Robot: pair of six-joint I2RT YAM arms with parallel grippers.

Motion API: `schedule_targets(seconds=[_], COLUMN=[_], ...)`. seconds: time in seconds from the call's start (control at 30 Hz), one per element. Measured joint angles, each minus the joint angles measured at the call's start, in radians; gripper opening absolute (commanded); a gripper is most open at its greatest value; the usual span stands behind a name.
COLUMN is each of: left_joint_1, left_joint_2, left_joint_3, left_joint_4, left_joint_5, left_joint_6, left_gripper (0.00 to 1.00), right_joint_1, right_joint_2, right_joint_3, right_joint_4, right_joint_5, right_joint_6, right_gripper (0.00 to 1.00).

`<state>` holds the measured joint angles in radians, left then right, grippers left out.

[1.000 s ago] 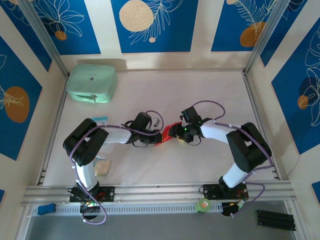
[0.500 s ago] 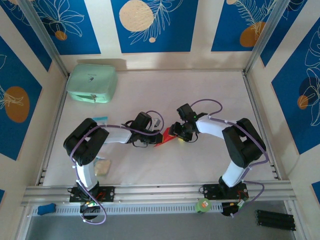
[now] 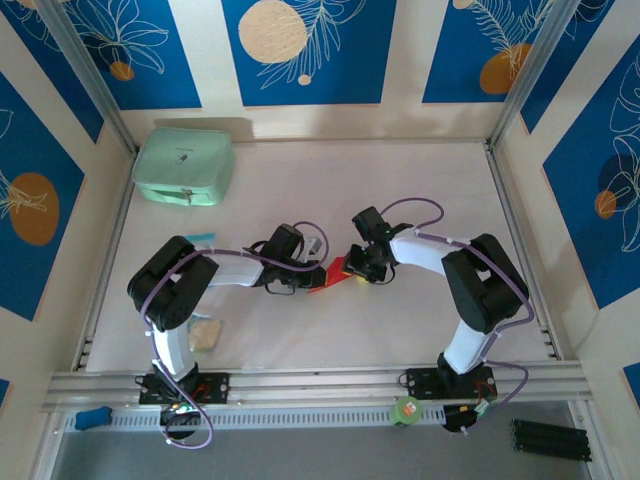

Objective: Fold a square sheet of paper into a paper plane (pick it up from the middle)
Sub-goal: Fold the wing for the fifth time at the center of the table.

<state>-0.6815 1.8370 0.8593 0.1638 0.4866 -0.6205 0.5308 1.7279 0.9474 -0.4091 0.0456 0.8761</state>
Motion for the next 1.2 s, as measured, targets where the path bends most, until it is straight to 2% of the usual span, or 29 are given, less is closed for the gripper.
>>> schedule_targets(seconds=[0.43, 0.83, 1.03, 1.2], left_joint_1=[0.003, 0.005, 0.005, 0.005], left_joint_2=[0.005, 0.010, 0.011, 0.011], left_joint_3=[0.000, 0.000, 0.004, 0.019], left_joint_4=[0.004, 0.008, -0.001, -0.031], left_joint_5=[0.011, 0.023, 0.023, 0.018], left_joint_6=[0.001, 0.001, 0.001, -0.010], left_gripper=[0.11, 0.11, 0.11, 0.11], right_joint_1=[0.000, 0.000, 0.003, 0.010], right_joint_2=[0.018, 0.023, -0.037, -0.178], right_joint_3=[0.015, 0.021, -0.019, -0.124], right_joint_4=[-0.027, -0.038, 0.017, 0.128], right_joint_5=[0.009, 0.014, 0.000, -0.016], right_joint_6=[0.000, -0.001, -0.010, -0.004], right_gripper=[0.32, 0.30, 0.35, 0.35])
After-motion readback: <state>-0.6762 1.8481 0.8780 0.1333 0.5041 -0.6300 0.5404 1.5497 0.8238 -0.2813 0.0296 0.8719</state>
